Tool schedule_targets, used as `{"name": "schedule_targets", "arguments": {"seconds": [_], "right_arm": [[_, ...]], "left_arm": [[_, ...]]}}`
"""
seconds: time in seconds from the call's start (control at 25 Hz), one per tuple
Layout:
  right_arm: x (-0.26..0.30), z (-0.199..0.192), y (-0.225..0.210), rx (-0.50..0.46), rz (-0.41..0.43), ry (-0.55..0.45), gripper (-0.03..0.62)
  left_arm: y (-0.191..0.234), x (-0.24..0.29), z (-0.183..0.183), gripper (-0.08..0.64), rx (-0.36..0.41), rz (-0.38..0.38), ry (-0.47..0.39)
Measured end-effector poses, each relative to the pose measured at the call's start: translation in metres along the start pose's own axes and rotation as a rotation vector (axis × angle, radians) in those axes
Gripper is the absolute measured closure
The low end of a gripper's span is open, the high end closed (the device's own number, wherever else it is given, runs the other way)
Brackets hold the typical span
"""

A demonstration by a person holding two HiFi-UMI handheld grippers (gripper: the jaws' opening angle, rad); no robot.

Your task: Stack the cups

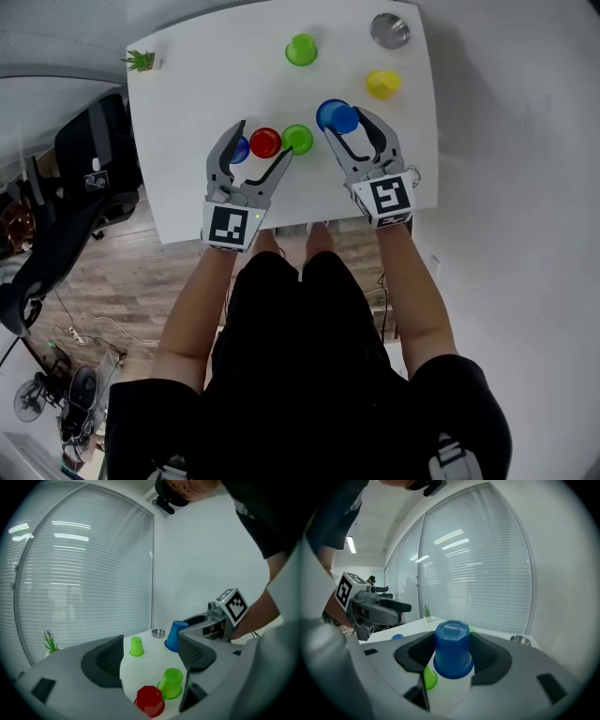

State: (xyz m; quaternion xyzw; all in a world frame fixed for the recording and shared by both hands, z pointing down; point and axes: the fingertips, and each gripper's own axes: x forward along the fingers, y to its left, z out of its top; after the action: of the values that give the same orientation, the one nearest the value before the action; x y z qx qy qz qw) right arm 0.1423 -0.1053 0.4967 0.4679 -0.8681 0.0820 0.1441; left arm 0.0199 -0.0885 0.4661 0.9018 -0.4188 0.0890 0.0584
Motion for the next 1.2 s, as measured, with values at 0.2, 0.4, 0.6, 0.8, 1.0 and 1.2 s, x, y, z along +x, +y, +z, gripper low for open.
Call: {"name": "schedule_targets", "arguments": {"seconds": [0.2, 0.4, 0.6, 0.8, 1.0, 1.2], "right_arm": [[0.014, 0.018, 0.044, -0.044, 0.076, -0.020, 0.357], [0.033, 0.024, 0.081, -0.053, 0.135, -0.010, 0.356], [0.044, 0.007, 0.096, -0.041, 0.146, 0.022, 0.356], [0.044, -0.006, 0.107, -0.045, 0.162, 0.051, 0.356], [0.043, -0.017, 0.116, -0.057, 0.173, 0.075, 0.355], [0.045, -0.022, 0.116, -0.051, 0.182, 0.086, 0.354]], "left_arm": [[0.021, -0.024, -0.010, 0.192, -0.003, 0.039, 0.030], [0.039, -0.042, -0.016, 0.192, -0.005, 0.069, 0.037], [0.053, -0.057, -0.025, 0.193, -0.016, 0.088, 0.046], [0.059, -0.063, -0.030, 0.193, -0.022, 0.097, 0.046], [0.057, -0.064, -0.032, 0.193, -0.022, 0.092, 0.048], [0.057, -0.065, -0.031, 0.193, -0.020, 0.092, 0.048]]}}
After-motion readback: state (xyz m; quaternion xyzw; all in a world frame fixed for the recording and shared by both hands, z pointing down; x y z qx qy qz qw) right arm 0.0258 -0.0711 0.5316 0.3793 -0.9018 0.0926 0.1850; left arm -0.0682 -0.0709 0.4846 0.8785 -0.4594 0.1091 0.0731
